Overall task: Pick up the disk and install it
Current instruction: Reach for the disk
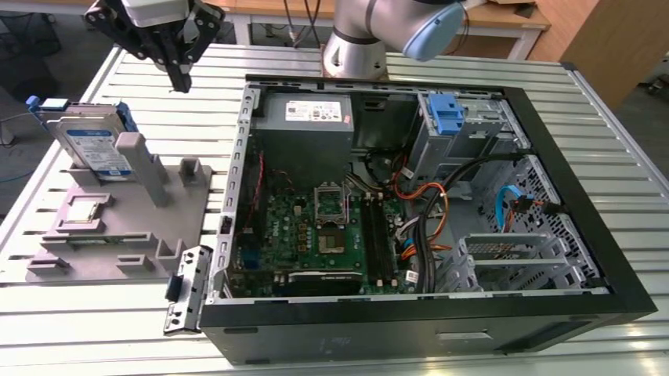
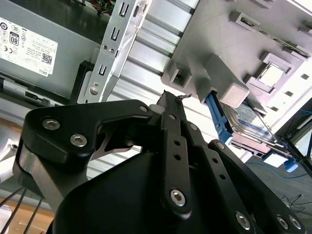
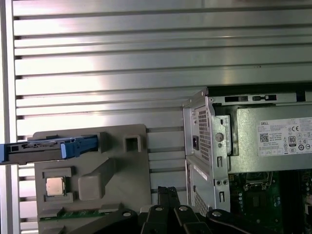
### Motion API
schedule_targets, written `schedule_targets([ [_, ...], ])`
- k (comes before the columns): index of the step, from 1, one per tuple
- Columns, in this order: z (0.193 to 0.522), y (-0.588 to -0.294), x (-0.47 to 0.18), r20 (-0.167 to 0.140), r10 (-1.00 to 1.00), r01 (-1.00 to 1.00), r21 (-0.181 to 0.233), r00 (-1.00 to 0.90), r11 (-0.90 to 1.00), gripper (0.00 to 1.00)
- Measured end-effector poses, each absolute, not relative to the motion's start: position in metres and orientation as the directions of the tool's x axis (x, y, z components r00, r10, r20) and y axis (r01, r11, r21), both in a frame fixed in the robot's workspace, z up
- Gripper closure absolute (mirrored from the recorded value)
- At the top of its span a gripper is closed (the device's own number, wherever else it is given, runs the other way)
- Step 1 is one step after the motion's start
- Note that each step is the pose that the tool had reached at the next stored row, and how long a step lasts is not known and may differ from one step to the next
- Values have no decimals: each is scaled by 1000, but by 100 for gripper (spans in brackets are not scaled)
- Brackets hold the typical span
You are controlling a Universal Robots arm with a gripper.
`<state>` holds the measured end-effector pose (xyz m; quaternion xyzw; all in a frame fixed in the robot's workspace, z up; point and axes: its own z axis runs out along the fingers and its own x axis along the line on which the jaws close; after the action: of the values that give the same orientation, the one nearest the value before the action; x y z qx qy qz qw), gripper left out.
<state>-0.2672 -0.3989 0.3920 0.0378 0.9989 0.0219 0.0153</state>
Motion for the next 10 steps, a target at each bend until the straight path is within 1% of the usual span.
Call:
schedule_targets([
  [10, 392, -399, -277, -29, 76, 75, 45, -997, 996, 89],
])
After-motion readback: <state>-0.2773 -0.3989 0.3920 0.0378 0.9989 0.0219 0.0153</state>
